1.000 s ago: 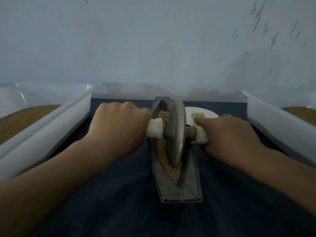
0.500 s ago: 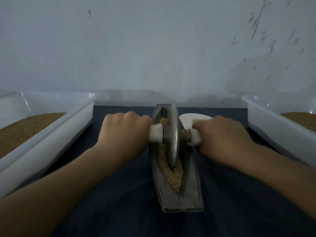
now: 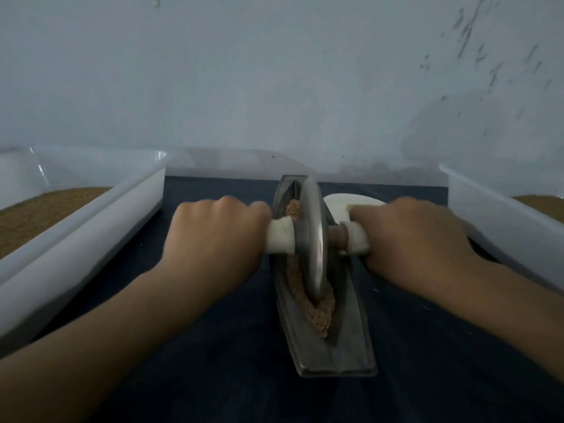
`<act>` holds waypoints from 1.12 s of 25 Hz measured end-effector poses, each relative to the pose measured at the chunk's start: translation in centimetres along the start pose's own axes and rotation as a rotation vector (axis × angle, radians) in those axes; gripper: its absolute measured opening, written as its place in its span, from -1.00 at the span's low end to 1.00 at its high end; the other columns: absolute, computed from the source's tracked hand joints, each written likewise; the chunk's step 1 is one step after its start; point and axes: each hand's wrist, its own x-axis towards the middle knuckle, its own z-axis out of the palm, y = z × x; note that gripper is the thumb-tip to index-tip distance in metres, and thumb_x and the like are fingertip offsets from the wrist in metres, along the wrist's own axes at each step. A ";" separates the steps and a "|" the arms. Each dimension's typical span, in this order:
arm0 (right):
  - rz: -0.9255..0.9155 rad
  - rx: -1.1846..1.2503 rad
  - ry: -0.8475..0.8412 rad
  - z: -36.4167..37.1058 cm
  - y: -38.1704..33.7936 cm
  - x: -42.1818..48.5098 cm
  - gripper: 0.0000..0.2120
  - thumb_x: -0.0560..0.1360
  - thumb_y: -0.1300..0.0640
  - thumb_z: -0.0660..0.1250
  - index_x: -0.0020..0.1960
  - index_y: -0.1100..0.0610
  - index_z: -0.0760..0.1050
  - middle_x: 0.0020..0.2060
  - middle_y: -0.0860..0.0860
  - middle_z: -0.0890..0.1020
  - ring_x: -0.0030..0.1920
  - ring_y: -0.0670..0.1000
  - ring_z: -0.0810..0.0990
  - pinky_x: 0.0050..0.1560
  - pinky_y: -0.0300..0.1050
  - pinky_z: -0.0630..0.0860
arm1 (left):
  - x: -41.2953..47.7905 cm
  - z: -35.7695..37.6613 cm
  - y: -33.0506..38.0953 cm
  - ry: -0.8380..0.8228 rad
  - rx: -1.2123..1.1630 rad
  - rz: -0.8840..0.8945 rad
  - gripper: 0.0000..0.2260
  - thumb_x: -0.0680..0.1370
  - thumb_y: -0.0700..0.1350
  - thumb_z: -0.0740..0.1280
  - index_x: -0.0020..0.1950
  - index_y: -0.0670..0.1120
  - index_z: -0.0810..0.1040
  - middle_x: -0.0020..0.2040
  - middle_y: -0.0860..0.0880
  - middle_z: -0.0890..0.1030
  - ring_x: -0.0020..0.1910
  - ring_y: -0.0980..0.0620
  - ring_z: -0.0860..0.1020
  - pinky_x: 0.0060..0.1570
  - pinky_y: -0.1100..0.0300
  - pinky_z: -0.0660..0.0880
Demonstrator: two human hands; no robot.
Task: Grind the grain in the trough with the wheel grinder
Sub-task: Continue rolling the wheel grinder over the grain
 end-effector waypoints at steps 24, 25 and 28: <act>0.070 0.056 -0.146 0.4 -0.2 2.1 -0.77 0.33 0.01 0.39 -0.27 -0.10 0.30 -0.42 -0.10 0.42 -0.45 0.02 0.40 -0.44 -0.23 0.17 | 2.0 1.0 0.1 0.045 0.062 -0.009 -0.73 0.36 -0.07 0.44 -0.22 0.01 0.33 -0.43 0.03 0.28 -0.51 0.00 0.23 -0.48 0.22 0.10; 0.117 0.064 -0.231 0.8 -0.5 3.7 -0.83 0.41 0.01 0.39 -0.21 -0.09 0.38 -0.31 -0.04 0.53 -0.31 0.08 0.53 -0.38 -0.17 0.29 | 3.3 1.0 0.4 0.000 0.048 -0.068 -0.85 0.46 -0.08 0.38 -0.16 0.00 0.40 -0.36 0.00 0.38 -0.43 -0.05 0.38 -0.43 0.16 0.22; 0.140 0.103 -0.313 1.6 -0.1 5.1 -0.86 0.49 0.00 0.39 -0.08 -0.09 0.42 -0.19 -0.01 0.56 -0.11 0.12 0.60 -0.26 -0.09 0.38 | 5.3 1.4 0.5 -0.089 0.025 -0.022 -0.96 0.54 -0.08 0.30 -0.02 0.01 0.49 -0.24 -0.01 0.46 -0.23 -0.13 0.54 -0.32 0.10 0.34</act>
